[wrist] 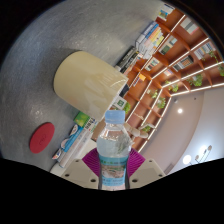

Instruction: Pour water

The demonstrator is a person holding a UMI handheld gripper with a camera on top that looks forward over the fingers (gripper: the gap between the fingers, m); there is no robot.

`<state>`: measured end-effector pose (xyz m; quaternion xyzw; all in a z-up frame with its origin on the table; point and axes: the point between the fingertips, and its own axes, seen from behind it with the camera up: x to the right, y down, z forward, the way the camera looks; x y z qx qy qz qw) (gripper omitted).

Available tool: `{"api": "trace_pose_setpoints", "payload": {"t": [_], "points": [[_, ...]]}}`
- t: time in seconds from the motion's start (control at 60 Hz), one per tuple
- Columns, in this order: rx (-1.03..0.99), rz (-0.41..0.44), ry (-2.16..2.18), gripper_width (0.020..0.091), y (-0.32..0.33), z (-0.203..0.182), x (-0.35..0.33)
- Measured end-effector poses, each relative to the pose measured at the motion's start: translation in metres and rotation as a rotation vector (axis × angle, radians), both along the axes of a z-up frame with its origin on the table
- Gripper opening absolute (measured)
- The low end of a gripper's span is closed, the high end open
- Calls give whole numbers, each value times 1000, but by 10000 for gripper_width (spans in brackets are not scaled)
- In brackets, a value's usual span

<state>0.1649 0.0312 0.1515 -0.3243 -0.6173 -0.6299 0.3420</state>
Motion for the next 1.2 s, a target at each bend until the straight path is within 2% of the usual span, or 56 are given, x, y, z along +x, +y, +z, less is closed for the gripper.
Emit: {"api": "trace_pose_setpoints", "payload": {"t": [0.167, 0.317, 0.45, 0.65, 1.0, 1.117, 1.133, 1.2], "points": [[-49, 3, 284, 299, -8, -1, 4], [-143, -37, 865, 301, -17, 2, 15], [-214, -40, 1421, 301, -16, 6, 22], [-331, -65, 2013, 301, -12, -11, 35], [-397, -166, 2139, 304, -3, -76, 46], [-379, -159, 2145, 301, -4, -77, 48], [-376, -161, 2145, 324, -5, -77, 48], [-367, -163, 2143, 342, -4, -77, 48]]}}
